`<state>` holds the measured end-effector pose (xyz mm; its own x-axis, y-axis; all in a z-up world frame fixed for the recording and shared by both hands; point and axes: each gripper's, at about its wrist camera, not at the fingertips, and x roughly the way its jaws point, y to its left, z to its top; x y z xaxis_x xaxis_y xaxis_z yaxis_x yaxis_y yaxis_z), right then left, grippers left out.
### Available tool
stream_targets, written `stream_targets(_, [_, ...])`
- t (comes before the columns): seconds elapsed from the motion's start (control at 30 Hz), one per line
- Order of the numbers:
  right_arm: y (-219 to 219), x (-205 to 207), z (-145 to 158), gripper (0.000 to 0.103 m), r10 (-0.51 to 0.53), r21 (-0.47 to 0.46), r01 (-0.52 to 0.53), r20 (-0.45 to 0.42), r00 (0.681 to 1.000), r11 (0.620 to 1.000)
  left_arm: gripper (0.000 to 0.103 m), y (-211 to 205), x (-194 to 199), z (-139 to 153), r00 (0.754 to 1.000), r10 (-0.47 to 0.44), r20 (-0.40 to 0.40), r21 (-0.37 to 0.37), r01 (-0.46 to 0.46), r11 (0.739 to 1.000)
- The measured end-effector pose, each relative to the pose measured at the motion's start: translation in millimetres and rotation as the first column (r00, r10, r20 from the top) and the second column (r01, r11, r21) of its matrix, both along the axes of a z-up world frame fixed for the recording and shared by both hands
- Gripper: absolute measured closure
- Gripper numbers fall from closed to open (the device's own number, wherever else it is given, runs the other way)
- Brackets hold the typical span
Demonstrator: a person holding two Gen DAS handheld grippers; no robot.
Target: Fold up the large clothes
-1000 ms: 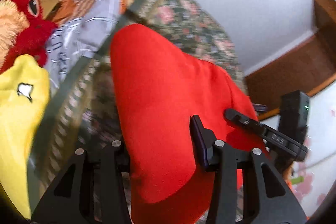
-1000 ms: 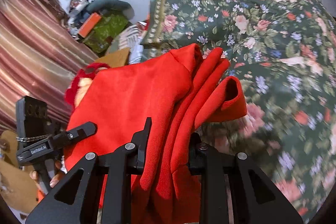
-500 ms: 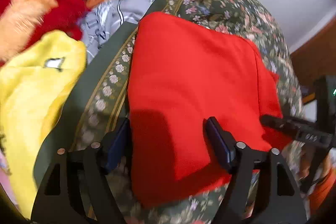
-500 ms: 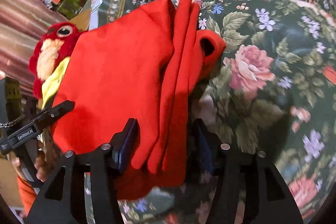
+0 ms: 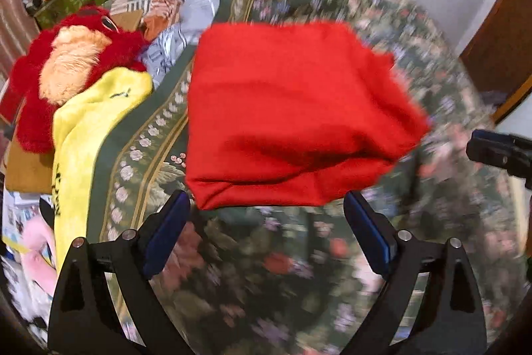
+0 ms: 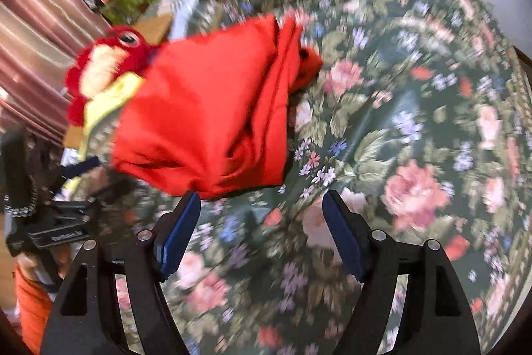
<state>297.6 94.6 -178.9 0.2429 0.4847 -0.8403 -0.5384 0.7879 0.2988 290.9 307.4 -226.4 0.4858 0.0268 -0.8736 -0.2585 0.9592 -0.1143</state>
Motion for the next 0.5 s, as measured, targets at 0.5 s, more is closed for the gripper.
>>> stream_targets(0.5, [-59, -149, 187, 0.030, -0.031, 0.324, -0.139, 0.469, 0.883, 0.936, 0.009, -89, -153, 217, 0.833, -0.032, 0.553, 0.102, -0.029, 0.994])
